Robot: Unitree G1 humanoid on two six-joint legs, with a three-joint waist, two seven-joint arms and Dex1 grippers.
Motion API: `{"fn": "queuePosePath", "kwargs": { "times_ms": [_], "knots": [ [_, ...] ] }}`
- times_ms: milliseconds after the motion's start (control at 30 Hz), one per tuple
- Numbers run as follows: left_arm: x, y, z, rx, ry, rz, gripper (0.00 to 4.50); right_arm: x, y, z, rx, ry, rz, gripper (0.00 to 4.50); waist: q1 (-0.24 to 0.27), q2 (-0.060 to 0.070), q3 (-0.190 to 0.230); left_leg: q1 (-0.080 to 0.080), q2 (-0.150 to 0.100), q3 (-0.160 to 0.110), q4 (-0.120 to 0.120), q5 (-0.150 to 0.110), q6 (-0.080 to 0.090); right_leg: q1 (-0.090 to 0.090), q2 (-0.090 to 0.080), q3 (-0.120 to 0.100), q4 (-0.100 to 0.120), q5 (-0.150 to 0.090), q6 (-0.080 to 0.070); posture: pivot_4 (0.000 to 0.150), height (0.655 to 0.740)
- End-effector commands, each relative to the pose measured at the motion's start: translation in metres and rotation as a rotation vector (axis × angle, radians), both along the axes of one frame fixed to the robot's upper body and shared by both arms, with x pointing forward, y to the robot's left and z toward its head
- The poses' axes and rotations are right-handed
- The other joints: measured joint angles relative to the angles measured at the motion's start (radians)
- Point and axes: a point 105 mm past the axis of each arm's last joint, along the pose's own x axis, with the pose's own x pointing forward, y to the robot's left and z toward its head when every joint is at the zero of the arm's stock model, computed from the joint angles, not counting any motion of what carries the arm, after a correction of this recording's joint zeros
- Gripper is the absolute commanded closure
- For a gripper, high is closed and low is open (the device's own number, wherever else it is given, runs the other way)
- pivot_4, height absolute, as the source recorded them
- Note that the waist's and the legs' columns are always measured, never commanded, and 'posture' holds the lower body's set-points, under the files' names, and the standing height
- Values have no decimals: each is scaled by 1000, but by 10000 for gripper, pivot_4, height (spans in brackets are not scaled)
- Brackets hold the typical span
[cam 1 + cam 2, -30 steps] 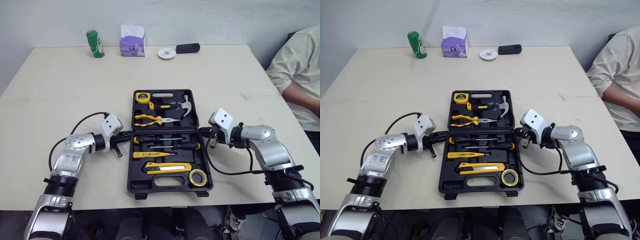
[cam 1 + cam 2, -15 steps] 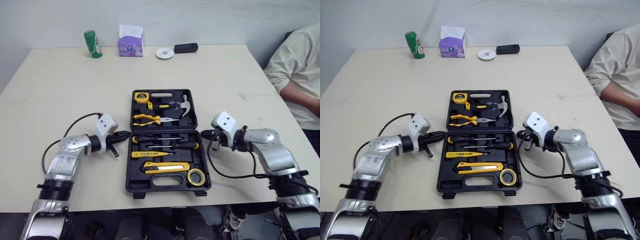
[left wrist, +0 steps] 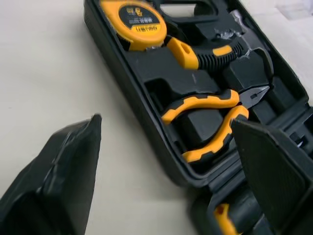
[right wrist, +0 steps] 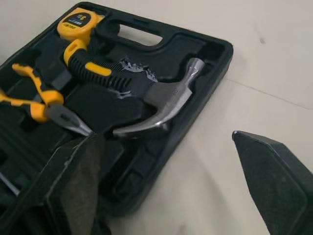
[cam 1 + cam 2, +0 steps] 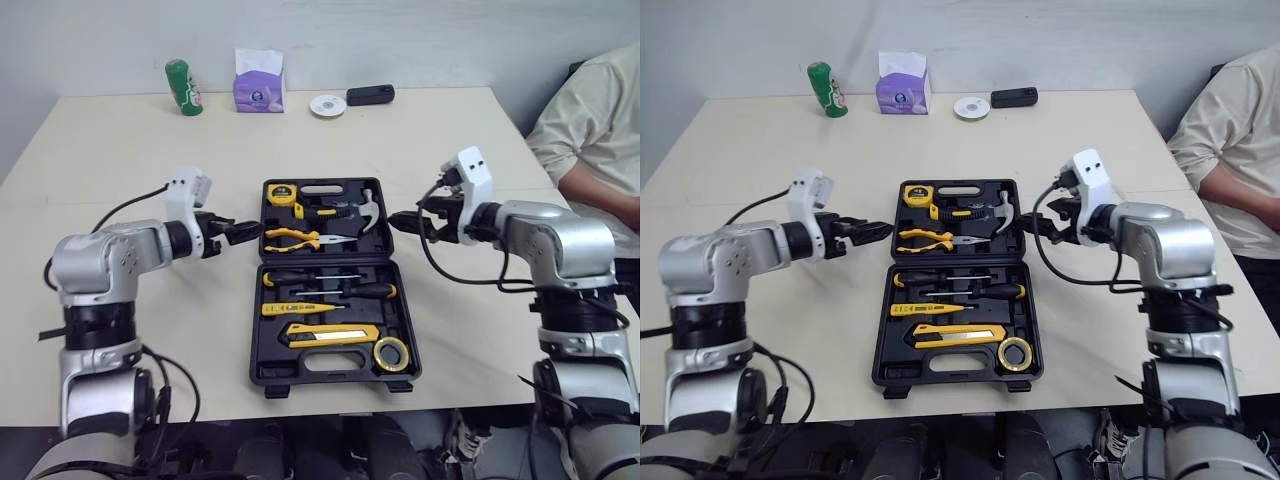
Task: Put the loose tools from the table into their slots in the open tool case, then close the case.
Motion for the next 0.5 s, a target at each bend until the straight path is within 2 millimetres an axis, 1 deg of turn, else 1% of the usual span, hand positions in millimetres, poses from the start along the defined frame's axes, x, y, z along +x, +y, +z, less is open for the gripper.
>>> {"fn": "queuePosePath", "kwargs": {
  "times_ms": [33, 167, 367, 467, 500],
  "knots": [
    [8, 7, -7, 55, 42, 68, 0, 9, 6, 11, 39, 13, -45, 432, -9, 0, 0, 0, 0, 0, 0, 0, 0, -1, 0, 0, 0, 0, 0, 1500, 7278],
    [12, 1, -14, 57, 79, 72, 0, 17, 11, 7, 16, 52, -78, 432, -13, 0, 0, -1, 0, 0, 0, 0, 0, -1, 0, 0, 0, 0, 0, 1500, 7278],
    [17, -4, -18, 68, 80, 80, 0, 22, 8, -16, -67, 116, -110, 432, -14, 0, 0, -1, 0, 0, 0, 1, -1, -1, 0, 0, 1, 0, 1, 1500, 7278],
    [18, -6, -21, 88, 74, 77, 0, 23, 10, -23, -76, 132, -108, 432, -15, 0, 0, -1, 0, 0, 0, 2, -1, -1, 0, 1, 1, 0, 1, 1500, 7278],
    [18, -4, -26, 140, 62, 76, 2554, 23, 11, -24, -75, 136, -102, 55, -14, 0, 0, -1, 0, 0, 0, 2, -1, -1, 0, 1, 1, 0, 1, 1500, 7278]
  ]
}}
